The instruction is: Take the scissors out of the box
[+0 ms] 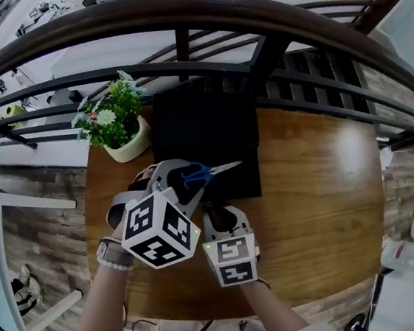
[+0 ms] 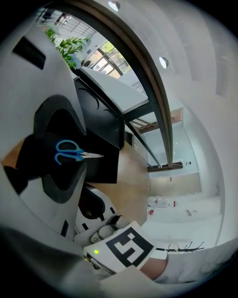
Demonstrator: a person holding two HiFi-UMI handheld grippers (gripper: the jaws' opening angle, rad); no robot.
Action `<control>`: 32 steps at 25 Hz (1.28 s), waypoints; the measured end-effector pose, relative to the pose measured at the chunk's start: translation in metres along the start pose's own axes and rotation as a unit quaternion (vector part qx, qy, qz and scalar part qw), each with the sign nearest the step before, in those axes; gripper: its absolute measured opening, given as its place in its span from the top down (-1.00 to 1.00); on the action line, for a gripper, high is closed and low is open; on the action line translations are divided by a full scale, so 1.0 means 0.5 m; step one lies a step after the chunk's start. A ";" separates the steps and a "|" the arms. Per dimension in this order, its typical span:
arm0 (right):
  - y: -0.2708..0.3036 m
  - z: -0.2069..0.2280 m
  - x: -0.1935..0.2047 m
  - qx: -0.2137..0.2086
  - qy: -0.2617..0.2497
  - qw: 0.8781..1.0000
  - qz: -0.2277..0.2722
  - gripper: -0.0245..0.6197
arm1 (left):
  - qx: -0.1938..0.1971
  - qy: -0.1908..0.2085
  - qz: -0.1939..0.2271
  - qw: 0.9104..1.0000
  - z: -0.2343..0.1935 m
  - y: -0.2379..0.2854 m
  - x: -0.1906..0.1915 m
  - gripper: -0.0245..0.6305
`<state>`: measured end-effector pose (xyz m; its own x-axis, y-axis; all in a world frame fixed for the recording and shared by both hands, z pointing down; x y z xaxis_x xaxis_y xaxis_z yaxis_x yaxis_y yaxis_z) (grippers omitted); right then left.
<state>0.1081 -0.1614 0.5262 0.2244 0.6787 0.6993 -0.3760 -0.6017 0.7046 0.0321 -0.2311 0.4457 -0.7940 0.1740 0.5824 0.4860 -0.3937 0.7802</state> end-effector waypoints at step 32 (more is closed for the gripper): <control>0.010 0.015 0.018 -0.020 0.014 1.000 0.014 0.64 | 0.159 0.085 -0.189 0.965 0.005 0.192 0.036 0.56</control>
<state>0.1149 -0.1613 0.5366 0.1880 0.6740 0.7144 -0.4176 -0.6034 0.6793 0.0652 -0.2635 0.5318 -0.9719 0.0904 0.2174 0.2155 -0.0299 0.9760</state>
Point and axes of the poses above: the fingertips, and each gripper's own axes: y forward along the fingers, z to its right, x out of its underside, the point moved 7 cm from there along -y, backward along the fingers, and after that the axes turned 3 degrees about -z, right-handed, at the moved point
